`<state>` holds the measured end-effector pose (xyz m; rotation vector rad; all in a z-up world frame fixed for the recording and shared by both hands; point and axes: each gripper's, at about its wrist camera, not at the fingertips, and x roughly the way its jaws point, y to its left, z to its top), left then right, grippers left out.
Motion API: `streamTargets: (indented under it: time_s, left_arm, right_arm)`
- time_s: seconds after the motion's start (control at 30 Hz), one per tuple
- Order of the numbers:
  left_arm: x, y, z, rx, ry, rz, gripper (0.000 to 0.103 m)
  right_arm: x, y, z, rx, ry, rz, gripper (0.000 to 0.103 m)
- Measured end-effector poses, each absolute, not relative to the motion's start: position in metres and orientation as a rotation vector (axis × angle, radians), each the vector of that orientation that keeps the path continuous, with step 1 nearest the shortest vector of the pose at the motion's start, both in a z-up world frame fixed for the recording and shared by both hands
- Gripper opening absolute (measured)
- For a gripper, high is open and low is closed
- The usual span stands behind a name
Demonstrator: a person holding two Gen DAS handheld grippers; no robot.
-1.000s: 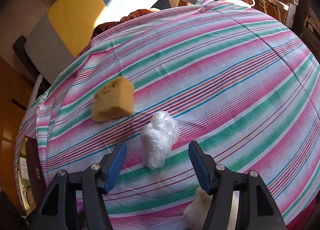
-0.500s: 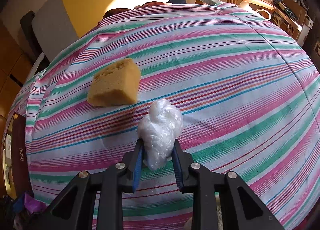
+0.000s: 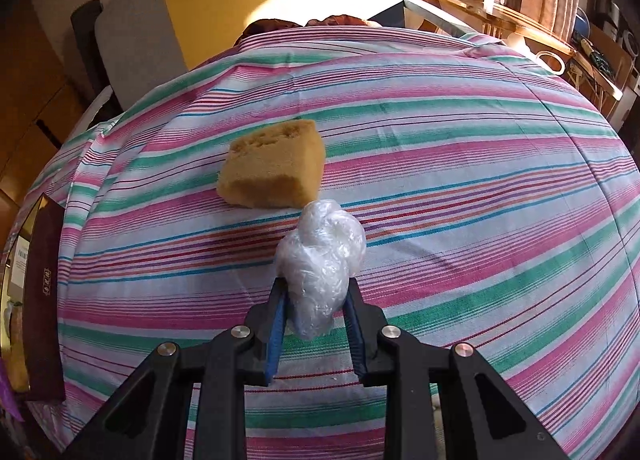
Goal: Organize objects
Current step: 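Carry the purple snack into the gold tray and open left tool while right tool holds the ball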
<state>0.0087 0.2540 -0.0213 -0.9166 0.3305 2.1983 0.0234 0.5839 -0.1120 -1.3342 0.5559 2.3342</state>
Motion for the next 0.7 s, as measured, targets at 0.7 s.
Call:
streamTargets:
  time_s: [0.7]
  left_arm:
    - [-0.026, 0.159, -0.018, -1.01, 0.152, 2.342, 0.04]
  right_arm:
    - [0.022, 0.576, -0.115, -1.381, 0.489, 2.322, 0.026]
